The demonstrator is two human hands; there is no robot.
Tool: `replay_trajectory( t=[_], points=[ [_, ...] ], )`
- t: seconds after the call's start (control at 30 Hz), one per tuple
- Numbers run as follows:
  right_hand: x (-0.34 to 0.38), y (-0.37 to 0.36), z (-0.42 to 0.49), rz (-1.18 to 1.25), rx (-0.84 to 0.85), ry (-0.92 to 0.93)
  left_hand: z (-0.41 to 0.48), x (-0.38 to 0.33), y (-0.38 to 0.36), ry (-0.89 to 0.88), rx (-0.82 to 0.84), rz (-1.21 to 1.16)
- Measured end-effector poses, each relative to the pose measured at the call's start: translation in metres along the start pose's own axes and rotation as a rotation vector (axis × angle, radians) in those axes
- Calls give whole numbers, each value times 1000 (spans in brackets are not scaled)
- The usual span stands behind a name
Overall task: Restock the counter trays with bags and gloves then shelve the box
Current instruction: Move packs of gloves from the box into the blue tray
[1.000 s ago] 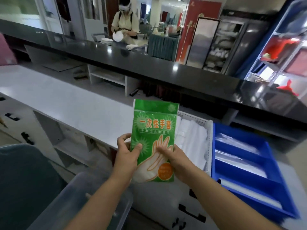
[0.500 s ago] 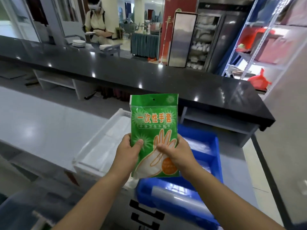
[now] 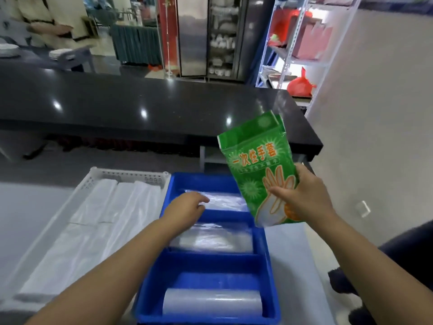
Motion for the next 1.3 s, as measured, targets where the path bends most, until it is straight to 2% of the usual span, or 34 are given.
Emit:
replay_trajectory(
  t=[0.17,0.27,0.37,0.57,0.73,0.8,0.87,0.93,0.97,1.07,1.17,1.3],
  points=[
    [-13,9,7,-158,-51,-51,58,8,-18,-177,256,187],
    [-16,7,9,-204,-72,-83,81,17,-26,-162,392,262],
    [-18,1,8,-224,-87,-122,95,26,-31,-106,434,324],
    [-10,-15,9,-317,-79,-99,101,35,-39,10,398,249],
    [7,-26,19,-338,-77,-20,100,40,-39,-44,383,188],
    [16,-29,26,-353,-109,49,96,41,-35,-83,293,147],
    [25,-33,34,-362,-127,116,87,37,-26,-191,95,183],
    [34,-38,44,-385,-139,214,69,26,-16,-323,-41,328],
    [39,-43,50,-394,-132,270,58,19,-12,-362,-29,421],
    [54,-64,65,-424,-20,437,25,3,-1,-389,-91,514],
    [63,-93,78,-548,185,514,4,0,-10,-389,-56,491],
    [60,-133,91,-727,375,577,-11,1,-15,-353,-24,474]
  ],
)
Point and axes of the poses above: each hand's wrist, its own z-axis towards the middle knuckle, its own y-axis out of the back of the hand, x = y × z, the point moved 2 cm from there along z, towards the middle knuckle, and after that the axes turned 7 degrees about -y, right-handed, at the moved point
